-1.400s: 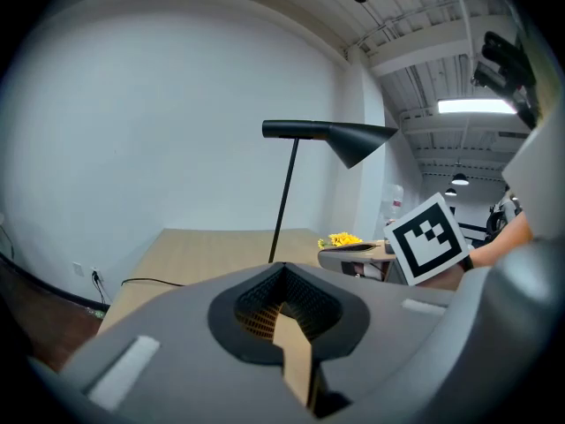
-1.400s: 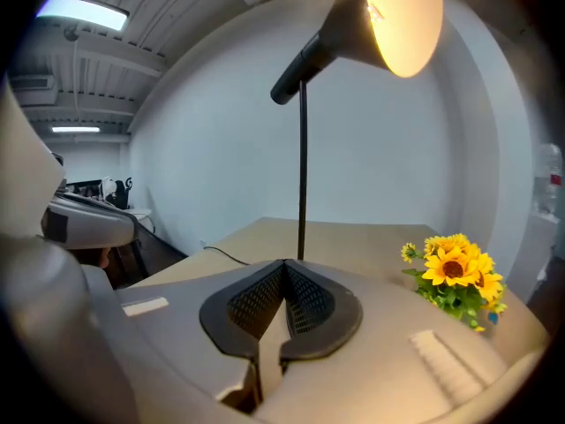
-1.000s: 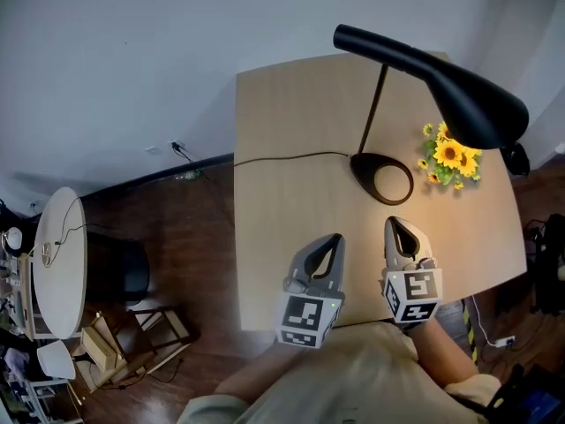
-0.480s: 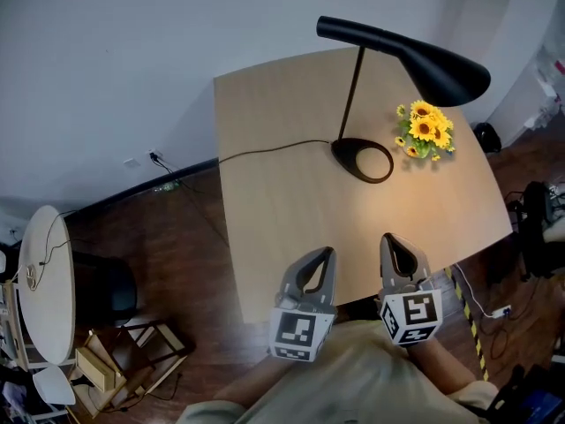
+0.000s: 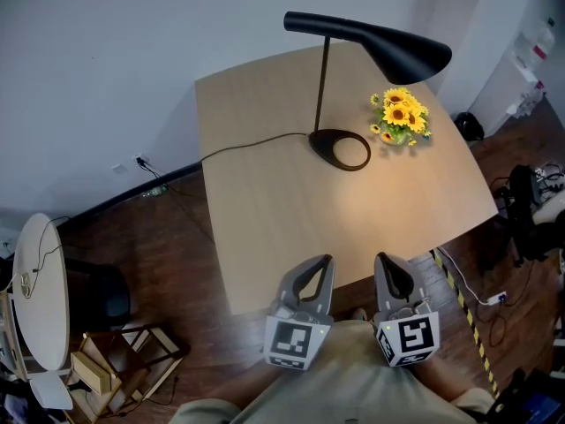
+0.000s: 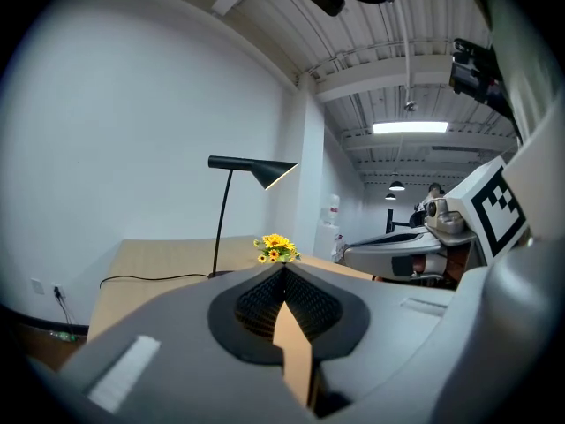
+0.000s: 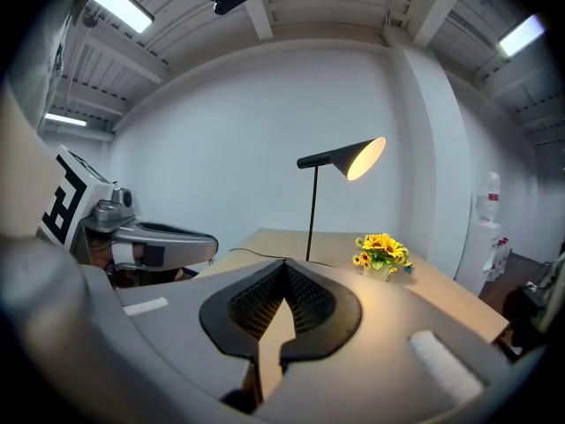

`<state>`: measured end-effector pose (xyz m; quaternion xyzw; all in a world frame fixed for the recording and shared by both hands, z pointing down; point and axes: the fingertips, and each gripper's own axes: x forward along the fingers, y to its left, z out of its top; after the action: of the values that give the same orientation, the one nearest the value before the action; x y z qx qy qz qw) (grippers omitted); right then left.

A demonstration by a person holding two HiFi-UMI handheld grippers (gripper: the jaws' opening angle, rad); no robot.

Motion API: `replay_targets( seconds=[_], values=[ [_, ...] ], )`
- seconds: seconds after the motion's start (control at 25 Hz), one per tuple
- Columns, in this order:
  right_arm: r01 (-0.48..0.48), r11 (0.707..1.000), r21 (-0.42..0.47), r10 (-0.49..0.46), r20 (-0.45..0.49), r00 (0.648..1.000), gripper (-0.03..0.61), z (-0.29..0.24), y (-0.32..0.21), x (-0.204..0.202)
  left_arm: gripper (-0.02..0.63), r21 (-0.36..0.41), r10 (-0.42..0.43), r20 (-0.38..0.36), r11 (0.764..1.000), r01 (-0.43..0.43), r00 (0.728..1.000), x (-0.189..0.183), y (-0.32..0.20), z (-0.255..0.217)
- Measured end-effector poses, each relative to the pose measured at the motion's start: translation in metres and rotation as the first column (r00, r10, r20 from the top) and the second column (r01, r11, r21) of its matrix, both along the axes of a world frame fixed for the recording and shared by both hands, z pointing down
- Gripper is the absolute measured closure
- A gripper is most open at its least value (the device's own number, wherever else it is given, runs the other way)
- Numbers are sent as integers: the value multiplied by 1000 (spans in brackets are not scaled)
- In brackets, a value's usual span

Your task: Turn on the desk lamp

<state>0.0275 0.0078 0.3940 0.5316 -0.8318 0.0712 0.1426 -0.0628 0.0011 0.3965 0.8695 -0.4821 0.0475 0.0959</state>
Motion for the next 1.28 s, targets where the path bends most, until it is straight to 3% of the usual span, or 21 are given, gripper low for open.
replay_targets(
  seconds=[0.4, 0.72, 1.04, 1.28],
  values=[
    [5, 1000, 20, -7, 84, 996, 578, -6, 28, 53, 614, 18, -11, 66, 1000, 10, 998, 52, 27, -7],
    [113, 993, 33, -117, 154, 981, 578, -5, 47, 80, 614, 45, -75, 124, 997, 69, 989, 92, 52, -18],
    [196, 980, 19, -196, 185, 963, 578, 7, 61, 86, 614, -7, -192, 142, 981, 195, 971, 83, 73, -4],
    [132, 991, 28, -135, 176, 975, 578, -1, 61, 87, 614, 19, -151, 121, 989, 149, 981, 80, 73, -7]
  ],
)
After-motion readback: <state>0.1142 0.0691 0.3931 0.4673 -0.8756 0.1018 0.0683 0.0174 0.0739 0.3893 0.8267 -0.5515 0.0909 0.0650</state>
